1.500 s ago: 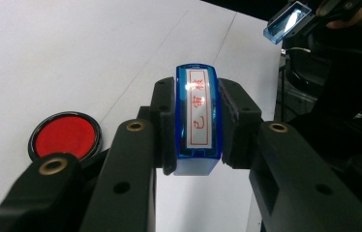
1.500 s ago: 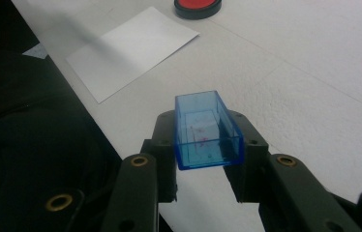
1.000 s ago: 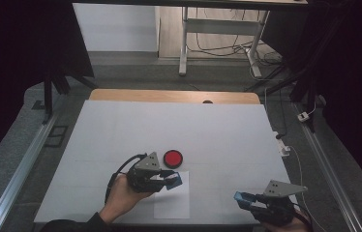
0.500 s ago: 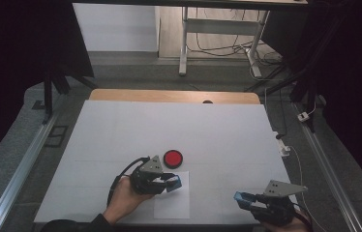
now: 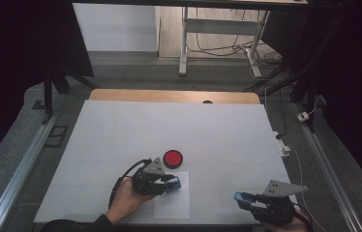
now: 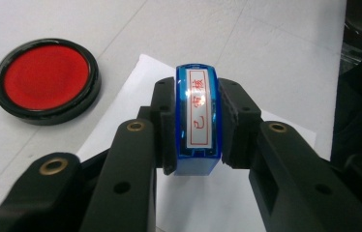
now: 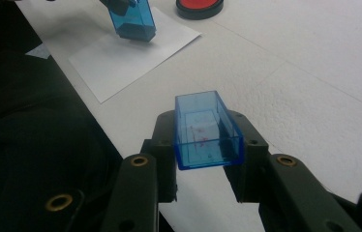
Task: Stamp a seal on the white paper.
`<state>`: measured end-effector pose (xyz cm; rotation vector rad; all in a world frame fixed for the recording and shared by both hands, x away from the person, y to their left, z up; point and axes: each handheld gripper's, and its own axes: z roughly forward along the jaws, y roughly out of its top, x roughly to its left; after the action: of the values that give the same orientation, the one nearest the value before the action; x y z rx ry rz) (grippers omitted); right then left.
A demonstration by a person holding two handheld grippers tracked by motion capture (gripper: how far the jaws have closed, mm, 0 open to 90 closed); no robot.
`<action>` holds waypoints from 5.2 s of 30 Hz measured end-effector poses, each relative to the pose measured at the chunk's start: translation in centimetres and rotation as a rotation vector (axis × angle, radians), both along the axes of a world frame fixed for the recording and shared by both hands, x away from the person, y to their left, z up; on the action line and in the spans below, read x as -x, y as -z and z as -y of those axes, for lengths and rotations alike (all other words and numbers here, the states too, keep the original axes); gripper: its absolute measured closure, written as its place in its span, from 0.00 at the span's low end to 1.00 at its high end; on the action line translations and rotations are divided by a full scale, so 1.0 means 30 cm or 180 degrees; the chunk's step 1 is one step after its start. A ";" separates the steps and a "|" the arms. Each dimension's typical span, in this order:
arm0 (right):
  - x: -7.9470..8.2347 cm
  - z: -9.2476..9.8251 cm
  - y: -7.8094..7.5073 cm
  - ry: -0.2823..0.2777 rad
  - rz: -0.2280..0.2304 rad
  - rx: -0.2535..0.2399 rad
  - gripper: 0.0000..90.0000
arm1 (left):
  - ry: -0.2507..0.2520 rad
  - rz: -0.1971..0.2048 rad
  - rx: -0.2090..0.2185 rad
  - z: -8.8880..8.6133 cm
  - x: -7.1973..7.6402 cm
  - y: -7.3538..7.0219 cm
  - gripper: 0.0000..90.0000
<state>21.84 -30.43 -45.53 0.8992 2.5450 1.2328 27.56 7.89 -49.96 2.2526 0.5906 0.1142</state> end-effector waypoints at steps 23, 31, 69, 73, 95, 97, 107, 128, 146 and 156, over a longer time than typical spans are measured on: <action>0.001 -0.005 0.001 -0.0012 -0.0006 0.0047 0.76 | -0.0071 -0.0006 0.0029 0.004 0.009 0.032 0.79; 0.001 -0.006 0.001 -0.0008 -0.0009 0.0061 0.76 | -0.0075 -0.0059 0.0085 -0.003 0.001 0.038 0.79; 0.000 -0.008 0.002 -0.0030 -0.0019 0.0080 0.76 | -0.0117 -0.0109 -0.0007 0.007 0.001 0.031 0.79; 0.000 -0.008 0.003 -0.0032 -0.0020 0.0074 0.76 | -0.0129 -0.0155 0.0015 0.004 -0.003 0.032 0.79; -0.001 -0.006 0.002 -0.0047 -0.0020 0.0064 0.76 | 0.0005 -0.0179 -0.0226 0.021 -0.017 0.000 0.78; -0.001 -0.005 0.002 -0.0048 -0.0021 0.0062 0.76 | -0.0006 -0.0208 -0.0193 0.018 -0.018 -0.006 0.78; -0.001 -0.005 0.002 -0.0048 -0.0026 0.0055 0.76 | -0.0038 -0.0137 -0.0063 -0.004 -0.009 -0.043 0.78; -0.002 -0.005 0.002 -0.0047 -0.0036 0.0045 0.76 | 0.0057 -0.0067 0.0301 -0.058 0.002 -0.117 0.78; -0.003 -0.005 0.003 -0.0051 -0.0044 0.0047 0.76 | 0.0200 0.0029 0.0637 -0.104 0.018 -0.181 0.78; -0.002 -0.005 0.002 -0.0055 -0.0031 0.0049 0.76 | 0.0227 0.0056 0.0854 -0.145 0.022 -0.214 0.78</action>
<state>21.90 -30.27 -45.59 0.8837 2.5716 1.2148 26.90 12.23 -43.54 2.0074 0.4847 0.0175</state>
